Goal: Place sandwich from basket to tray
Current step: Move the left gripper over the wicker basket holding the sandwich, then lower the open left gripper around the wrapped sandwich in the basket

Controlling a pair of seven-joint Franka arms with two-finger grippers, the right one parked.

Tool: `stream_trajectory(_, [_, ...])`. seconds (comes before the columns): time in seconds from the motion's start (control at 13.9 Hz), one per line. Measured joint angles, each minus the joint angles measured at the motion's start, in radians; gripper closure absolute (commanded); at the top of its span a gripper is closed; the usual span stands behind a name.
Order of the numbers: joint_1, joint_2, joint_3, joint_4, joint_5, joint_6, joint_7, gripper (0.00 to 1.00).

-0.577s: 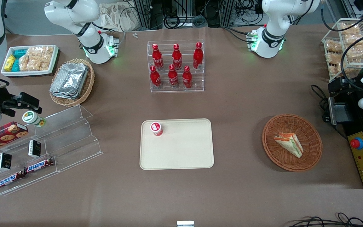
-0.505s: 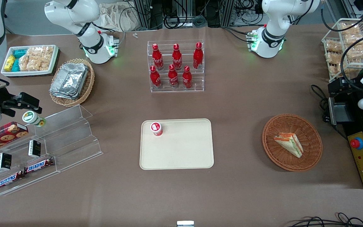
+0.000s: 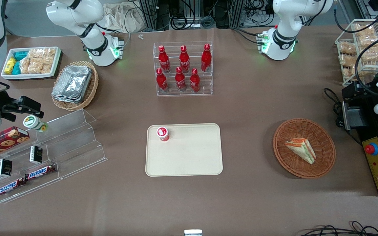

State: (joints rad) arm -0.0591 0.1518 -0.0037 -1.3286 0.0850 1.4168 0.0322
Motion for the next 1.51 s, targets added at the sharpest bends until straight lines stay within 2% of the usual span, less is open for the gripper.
stream_trajectory(0.14, [0.000, 0.000, 0.000, -0.049, -0.002, 0.023, 0.001, 0.00])
stream_trajectory(0.79, [0.030, -0.037, 0.018, -0.418, -0.042, 0.411, -0.010, 0.00])
stream_trajectory(1.23, [0.029, -0.011, 0.018, -0.475, -0.044, 0.489, -0.356, 0.01])
stream_trajectory(1.51, [0.030, 0.067, 0.018, -0.539, -0.044, 0.695, -0.492, 0.01])
